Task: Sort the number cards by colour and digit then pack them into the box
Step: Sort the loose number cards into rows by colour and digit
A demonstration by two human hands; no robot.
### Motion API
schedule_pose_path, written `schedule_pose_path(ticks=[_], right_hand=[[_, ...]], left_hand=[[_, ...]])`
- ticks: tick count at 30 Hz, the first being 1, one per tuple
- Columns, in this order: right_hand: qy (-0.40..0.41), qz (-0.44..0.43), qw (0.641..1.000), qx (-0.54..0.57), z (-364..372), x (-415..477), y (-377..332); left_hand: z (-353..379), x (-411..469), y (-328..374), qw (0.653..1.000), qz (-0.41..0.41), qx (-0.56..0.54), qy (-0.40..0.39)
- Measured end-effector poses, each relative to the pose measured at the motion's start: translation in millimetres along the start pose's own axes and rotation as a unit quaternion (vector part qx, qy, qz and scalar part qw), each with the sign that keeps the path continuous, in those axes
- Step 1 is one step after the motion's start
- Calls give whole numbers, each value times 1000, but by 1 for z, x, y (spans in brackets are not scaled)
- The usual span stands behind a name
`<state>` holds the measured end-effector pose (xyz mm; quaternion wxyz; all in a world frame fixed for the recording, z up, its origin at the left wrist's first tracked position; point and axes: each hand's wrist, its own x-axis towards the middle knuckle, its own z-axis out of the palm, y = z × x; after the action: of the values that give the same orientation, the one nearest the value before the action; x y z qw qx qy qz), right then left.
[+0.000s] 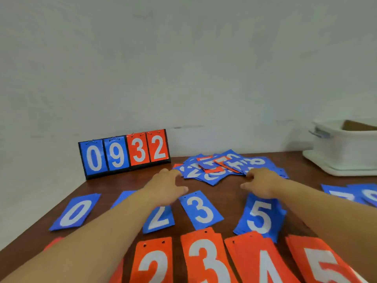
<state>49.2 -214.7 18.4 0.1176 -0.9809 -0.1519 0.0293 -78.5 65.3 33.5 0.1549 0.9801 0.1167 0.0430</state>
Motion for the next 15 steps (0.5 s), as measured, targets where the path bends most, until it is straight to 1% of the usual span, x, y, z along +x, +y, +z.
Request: schedule_pose_path(ticks=[3, 5, 7, 11, 13, 15], right_hand=[[33, 56, 998, 6, -4, 22, 49], [42, 70, 997, 12, -5, 40, 70], [21, 68, 997, 3, -1, 55, 84], [-78, 40, 995, -46, 10, 69, 96], [-89, 33, 995, -34, 9, 72, 99], [-75, 34, 997, 0, 7, 75, 103]], left_hand=[[19, 36, 38, 1000, 18, 13, 1], [31, 60, 58, 999, 29, 12, 7], [44, 83, 71, 1000, 19, 17, 2], [74, 123, 73, 996, -36, 76, -30], [84, 130, 72, 992, -70, 91, -56], [86, 128, 77, 992, -79, 78, -53]])
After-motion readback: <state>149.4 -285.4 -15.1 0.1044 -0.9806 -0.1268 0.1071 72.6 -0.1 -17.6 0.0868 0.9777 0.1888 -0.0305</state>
